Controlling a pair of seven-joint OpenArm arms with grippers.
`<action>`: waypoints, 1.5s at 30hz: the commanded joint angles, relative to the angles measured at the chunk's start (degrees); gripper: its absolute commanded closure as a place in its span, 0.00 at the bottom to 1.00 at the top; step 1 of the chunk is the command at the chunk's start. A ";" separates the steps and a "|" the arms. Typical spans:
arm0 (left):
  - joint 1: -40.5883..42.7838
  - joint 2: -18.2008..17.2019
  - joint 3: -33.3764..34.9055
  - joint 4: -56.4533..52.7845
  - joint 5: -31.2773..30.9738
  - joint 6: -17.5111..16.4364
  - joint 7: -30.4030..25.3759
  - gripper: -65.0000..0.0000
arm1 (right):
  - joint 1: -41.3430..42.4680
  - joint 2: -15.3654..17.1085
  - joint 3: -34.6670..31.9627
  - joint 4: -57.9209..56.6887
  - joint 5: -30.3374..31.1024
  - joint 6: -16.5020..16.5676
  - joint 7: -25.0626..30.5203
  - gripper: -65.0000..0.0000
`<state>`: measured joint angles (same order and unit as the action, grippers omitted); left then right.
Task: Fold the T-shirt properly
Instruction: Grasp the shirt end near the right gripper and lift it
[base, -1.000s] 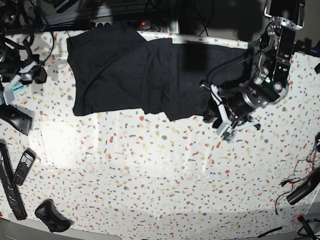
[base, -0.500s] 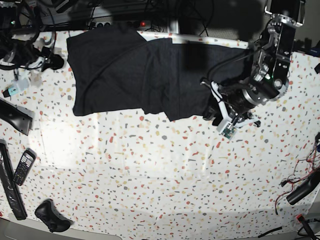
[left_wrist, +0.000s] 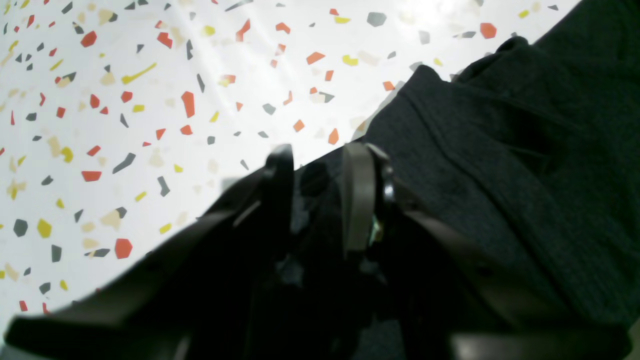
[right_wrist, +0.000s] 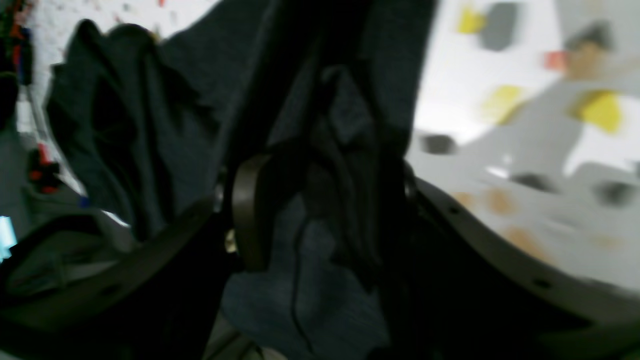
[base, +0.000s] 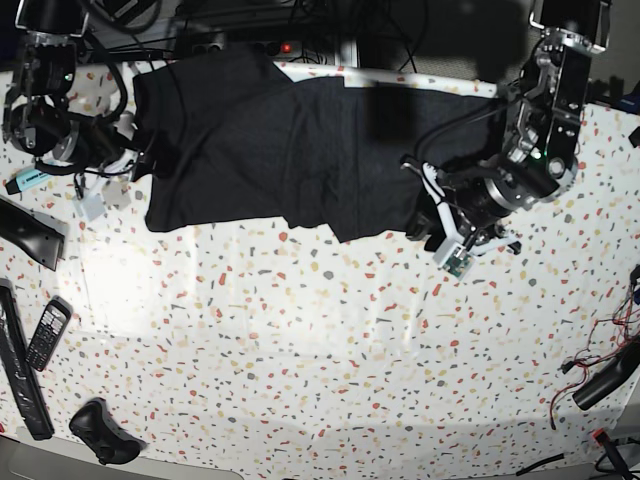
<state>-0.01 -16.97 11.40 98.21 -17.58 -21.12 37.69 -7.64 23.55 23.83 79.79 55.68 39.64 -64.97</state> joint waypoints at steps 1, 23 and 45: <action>-0.94 -0.22 -0.20 1.11 -0.46 0.17 -1.25 0.75 | 0.85 0.26 0.35 0.81 1.05 0.36 0.17 0.53; -0.72 -0.24 -0.22 1.09 -0.44 0.15 0.48 0.75 | 1.01 -3.06 0.57 0.87 -2.12 0.36 7.50 1.00; 10.47 -4.79 -0.42 0.76 4.09 -1.60 -2.58 0.75 | 0.20 -4.07 4.02 29.57 2.12 0.36 0.59 1.00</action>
<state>11.05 -21.45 11.27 98.06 -13.23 -22.92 36.27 -7.99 18.52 27.64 108.40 56.36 39.68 -65.60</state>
